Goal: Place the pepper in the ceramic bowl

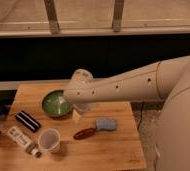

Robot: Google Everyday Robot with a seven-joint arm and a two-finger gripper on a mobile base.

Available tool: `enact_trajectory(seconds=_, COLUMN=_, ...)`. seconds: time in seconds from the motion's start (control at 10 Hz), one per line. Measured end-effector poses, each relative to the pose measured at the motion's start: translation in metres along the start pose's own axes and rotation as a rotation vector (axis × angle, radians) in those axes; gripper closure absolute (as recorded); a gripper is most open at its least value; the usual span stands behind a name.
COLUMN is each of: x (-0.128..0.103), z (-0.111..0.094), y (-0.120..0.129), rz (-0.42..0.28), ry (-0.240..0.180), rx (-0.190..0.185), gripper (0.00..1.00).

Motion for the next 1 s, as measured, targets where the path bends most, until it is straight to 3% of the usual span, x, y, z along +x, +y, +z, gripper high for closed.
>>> enact_trajectory(seconds=0.3, x=0.017, z=0.008, y=0.013, rz=-0.068, ry=0.026, rx=-0.053, gripper=0.2)
enact_trajectory(seconds=0.7, x=0.015, z=0.009, y=0.015, rz=-0.086, ry=0.036, rx=-0.053, gripper=0.2)
enact_trajectory(seconds=0.9, x=0.002, z=0.024, y=0.026, rz=-0.121, ry=0.058, rx=-0.067, gripper=0.2)
enact_trajectory(seconds=1.0, x=-0.007, z=0.043, y=0.037, rz=-0.147, ry=0.082, rx=-0.079, gripper=0.2)
